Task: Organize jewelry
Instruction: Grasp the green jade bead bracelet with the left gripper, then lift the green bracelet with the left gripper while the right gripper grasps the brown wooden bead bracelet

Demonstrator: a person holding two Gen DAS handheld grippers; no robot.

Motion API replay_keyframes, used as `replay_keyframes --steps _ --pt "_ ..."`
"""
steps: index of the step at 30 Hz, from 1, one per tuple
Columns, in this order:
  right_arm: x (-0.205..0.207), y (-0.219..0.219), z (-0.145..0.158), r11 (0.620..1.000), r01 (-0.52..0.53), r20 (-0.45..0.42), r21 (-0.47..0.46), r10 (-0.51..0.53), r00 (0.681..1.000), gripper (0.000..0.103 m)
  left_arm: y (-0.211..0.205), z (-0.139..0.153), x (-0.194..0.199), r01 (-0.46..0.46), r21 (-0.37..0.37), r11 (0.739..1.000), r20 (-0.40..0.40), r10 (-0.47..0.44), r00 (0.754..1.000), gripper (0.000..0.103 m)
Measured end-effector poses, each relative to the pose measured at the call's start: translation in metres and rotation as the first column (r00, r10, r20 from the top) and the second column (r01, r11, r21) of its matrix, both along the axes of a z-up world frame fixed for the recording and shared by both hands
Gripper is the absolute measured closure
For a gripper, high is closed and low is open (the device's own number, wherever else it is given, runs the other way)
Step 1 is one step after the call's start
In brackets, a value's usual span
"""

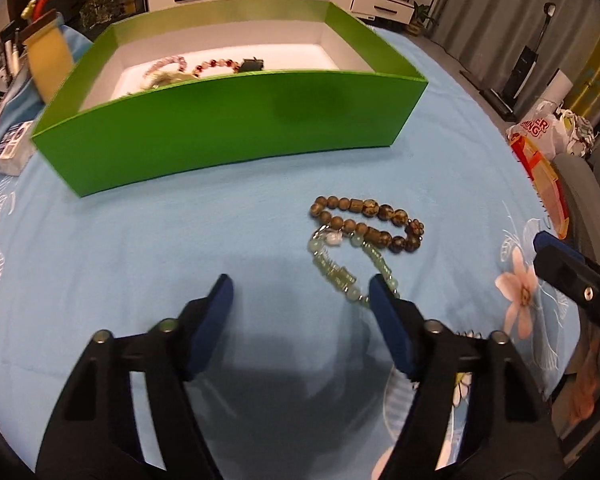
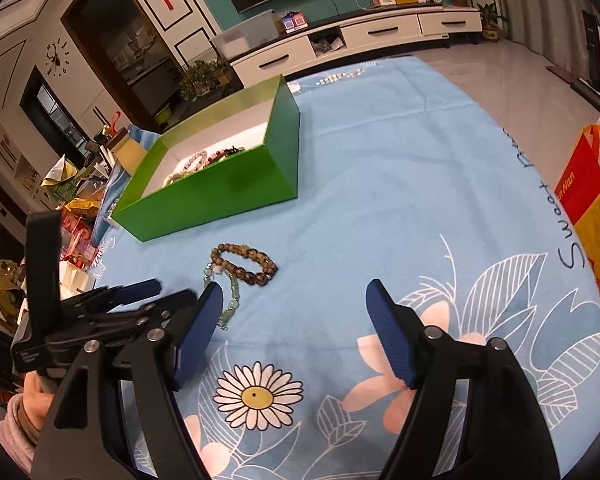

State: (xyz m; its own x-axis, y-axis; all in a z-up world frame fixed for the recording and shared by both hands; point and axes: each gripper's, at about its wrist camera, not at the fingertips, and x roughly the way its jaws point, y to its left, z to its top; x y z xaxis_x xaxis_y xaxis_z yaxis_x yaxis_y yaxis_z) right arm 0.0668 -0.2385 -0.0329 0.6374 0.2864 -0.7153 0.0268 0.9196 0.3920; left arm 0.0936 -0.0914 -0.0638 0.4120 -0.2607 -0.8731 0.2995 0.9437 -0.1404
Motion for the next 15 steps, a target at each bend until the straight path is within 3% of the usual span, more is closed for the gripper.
replay_keyframes --steps 5,10,11,15 --pt "0.007 -0.003 -0.010 1.000 -0.001 -0.010 0.021 0.001 1.000 0.028 -0.019 -0.008 0.005 0.034 0.075 0.997 0.058 -0.038 0.998 0.052" --pt "0.015 0.001 -0.014 1.000 -0.017 -0.013 0.027 0.017 1.000 0.028 -0.020 -0.009 -0.002 0.094 0.104 0.990 0.117 -0.106 0.987 0.080" --pt "0.016 0.003 -0.015 0.999 -0.021 -0.015 0.025 0.022 1.000 0.028 -0.016 -0.009 -0.001 0.092 0.104 0.990 0.117 -0.104 0.988 0.088" --pt "0.023 0.010 -0.019 0.999 -0.040 -0.024 0.023 0.040 0.999 0.029 0.003 -0.008 0.004 0.066 0.087 0.994 0.086 -0.074 0.994 0.097"
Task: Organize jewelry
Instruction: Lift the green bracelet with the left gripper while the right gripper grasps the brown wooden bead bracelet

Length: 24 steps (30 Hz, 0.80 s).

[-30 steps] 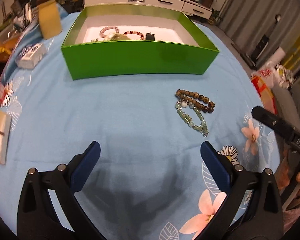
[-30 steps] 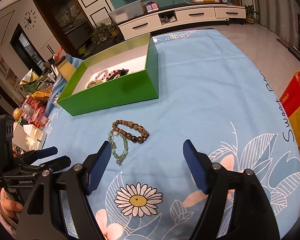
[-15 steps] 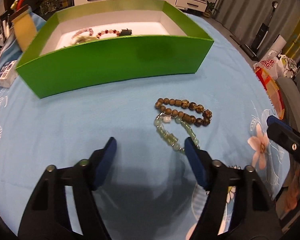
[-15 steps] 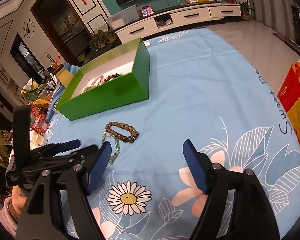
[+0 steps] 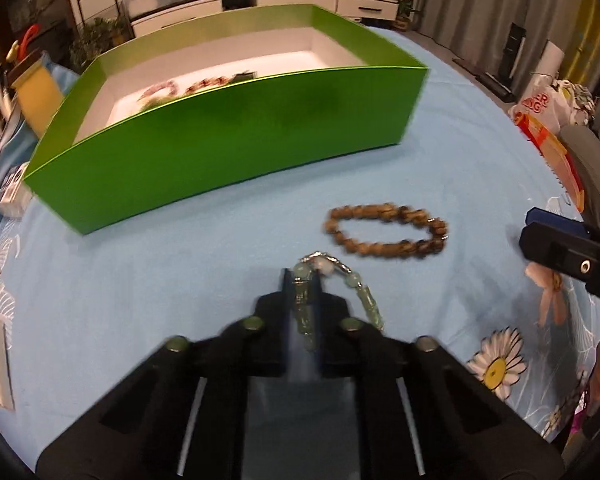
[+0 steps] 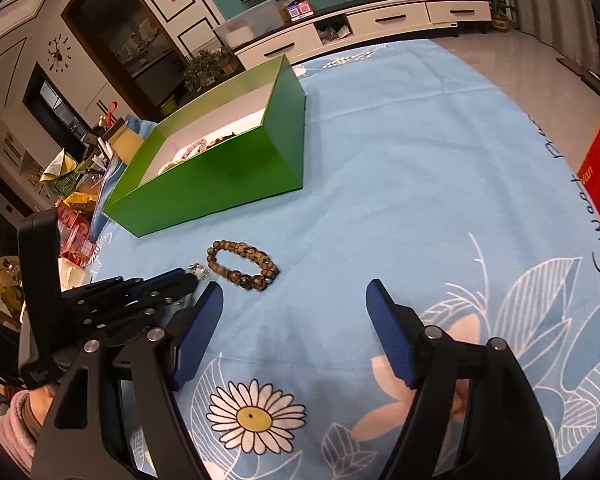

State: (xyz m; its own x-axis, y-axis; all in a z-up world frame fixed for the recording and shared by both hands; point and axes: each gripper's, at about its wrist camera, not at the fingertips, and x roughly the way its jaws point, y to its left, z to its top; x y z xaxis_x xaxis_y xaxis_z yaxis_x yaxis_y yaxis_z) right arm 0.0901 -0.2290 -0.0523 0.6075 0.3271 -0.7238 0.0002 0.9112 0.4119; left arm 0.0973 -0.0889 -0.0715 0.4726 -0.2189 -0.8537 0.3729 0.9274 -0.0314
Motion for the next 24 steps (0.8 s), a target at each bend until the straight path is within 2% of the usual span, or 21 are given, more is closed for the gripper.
replay_keyframes --steps 8,16,20,22,24 --pt "0.021 0.027 -0.007 0.992 -0.094 0.005 -0.088 0.094 0.996 0.030 0.031 0.000 -0.008 0.003 -0.019 1.000 -0.007 -0.003 1.000 0.096" --pt "0.046 0.053 -0.021 0.955 -0.168 -0.016 -0.244 0.169 0.985 0.050 0.034 -0.002 -0.009 0.028 -0.045 0.999 0.006 -0.027 1.000 0.096" --pt "0.048 0.061 -0.020 0.940 -0.191 -0.002 -0.281 0.199 0.980 0.057 0.035 -0.002 -0.011 0.026 -0.057 0.998 0.015 -0.025 1.000 0.096" --pt "0.049 0.066 -0.020 0.935 -0.207 -0.002 -0.287 0.216 0.976 0.067 0.037 -0.002 -0.011 0.020 -0.077 0.997 0.011 -0.019 1.000 0.096" --pt "0.050 0.070 -0.021 0.931 -0.220 -0.002 -0.290 0.229 0.973 0.072 0.039 -0.002 -0.010 0.014 -0.092 0.996 0.004 -0.014 1.000 0.096"
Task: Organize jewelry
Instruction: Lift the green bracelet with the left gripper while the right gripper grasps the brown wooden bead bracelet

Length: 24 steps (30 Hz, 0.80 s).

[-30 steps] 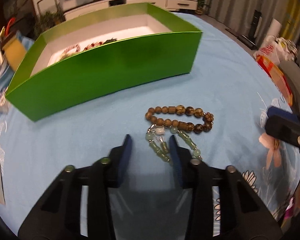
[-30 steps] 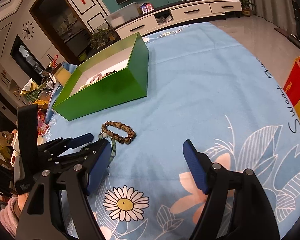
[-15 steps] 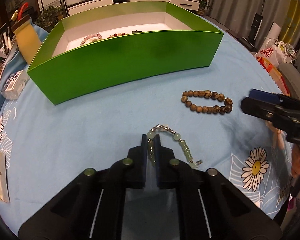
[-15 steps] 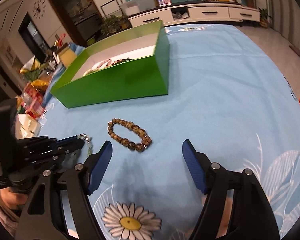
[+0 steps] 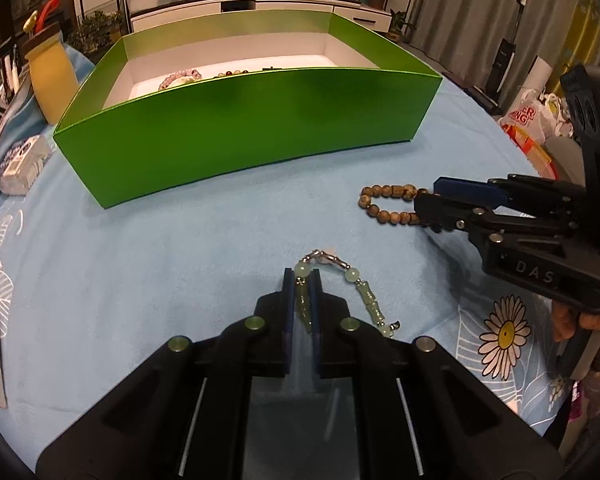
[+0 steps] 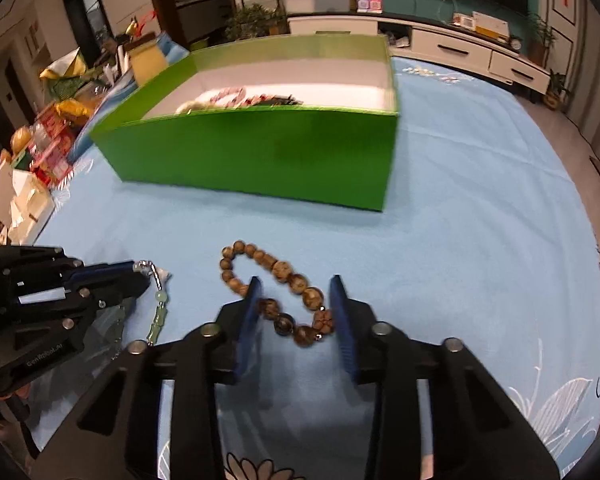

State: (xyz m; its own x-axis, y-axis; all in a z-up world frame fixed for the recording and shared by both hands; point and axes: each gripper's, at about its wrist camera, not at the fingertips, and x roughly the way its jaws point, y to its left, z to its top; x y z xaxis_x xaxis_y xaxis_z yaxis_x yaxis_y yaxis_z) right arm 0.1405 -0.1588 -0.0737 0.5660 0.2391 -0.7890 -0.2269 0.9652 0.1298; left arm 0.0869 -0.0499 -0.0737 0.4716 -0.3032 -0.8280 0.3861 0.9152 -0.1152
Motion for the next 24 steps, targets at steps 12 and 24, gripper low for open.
replay_keyframes --steps 12,24 --pt "0.013 -0.007 0.008 1.000 0.002 -0.009 0.024 -0.002 1.000 0.076 0.003 0.001 0.003 0.004 -0.023 1.000 -0.016 -0.004 1.000 0.095" --pt "0.009 0.012 -0.004 0.990 -0.095 -0.010 -0.106 0.094 0.996 0.090 0.002 0.000 0.004 0.008 -0.028 1.000 -0.010 -0.008 1.000 0.096"
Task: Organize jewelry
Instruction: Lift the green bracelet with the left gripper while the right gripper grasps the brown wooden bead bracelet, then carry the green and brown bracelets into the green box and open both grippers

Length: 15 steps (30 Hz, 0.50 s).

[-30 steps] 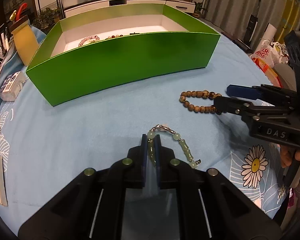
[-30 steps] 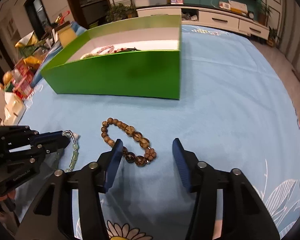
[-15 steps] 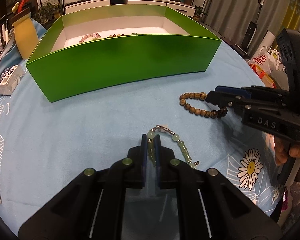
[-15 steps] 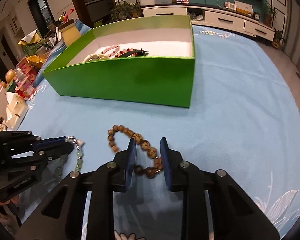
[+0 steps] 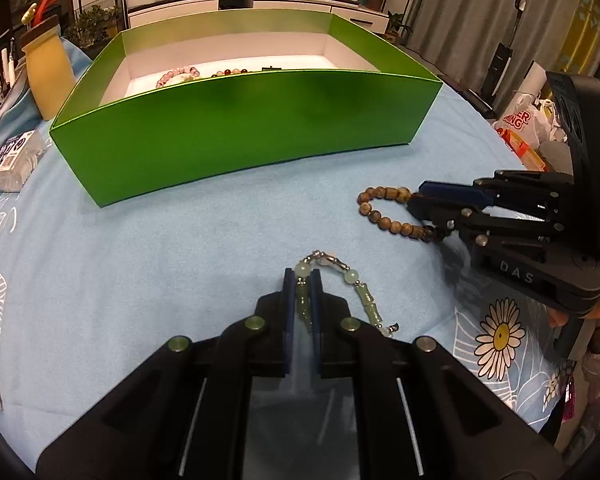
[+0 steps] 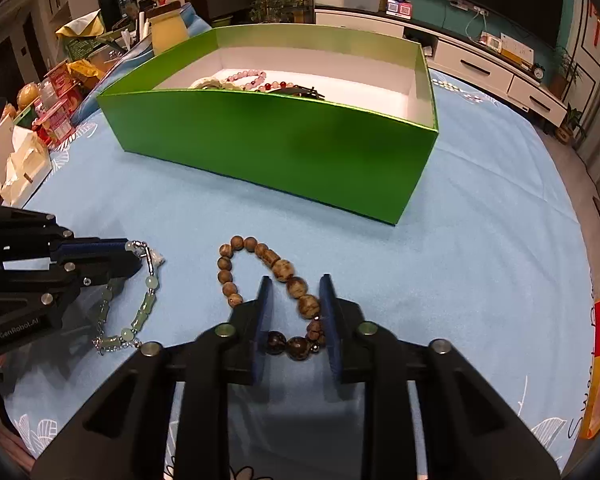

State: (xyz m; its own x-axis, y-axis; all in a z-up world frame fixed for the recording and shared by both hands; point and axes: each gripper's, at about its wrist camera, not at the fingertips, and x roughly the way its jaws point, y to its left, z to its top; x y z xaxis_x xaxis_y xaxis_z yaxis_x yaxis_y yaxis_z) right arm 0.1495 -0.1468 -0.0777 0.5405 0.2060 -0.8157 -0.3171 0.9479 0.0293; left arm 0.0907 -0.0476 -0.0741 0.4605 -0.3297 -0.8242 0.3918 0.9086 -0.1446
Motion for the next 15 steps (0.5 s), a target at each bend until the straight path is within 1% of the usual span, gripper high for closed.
replay_keyframes --steps 1,4,7,15 --pt "-0.001 0.000 0.000 1.000 -0.001 0.003 0.002 0.001 1.000 0.092 0.001 0.000 0.000 -0.004 -0.006 1.000 0.000 0.004 1.000 0.096" --pt "-0.006 0.002 0.000 1.000 0.003 0.017 0.003 -0.003 1.000 0.092 0.003 0.000 -0.001 -0.017 -0.021 1.000 -0.006 0.017 1.000 0.096" --pt "-0.014 0.000 0.006 0.999 0.024 0.042 0.045 -0.025 0.999 0.092 0.005 0.003 -0.003 -0.019 -0.026 0.999 -0.002 0.019 1.000 0.096" --pt "-0.043 -0.009 0.048 0.991 0.036 0.162 0.127 -0.057 0.985 0.092 0.012 0.032 -0.014 -0.017 -0.085 0.996 0.042 0.021 0.999 0.096"
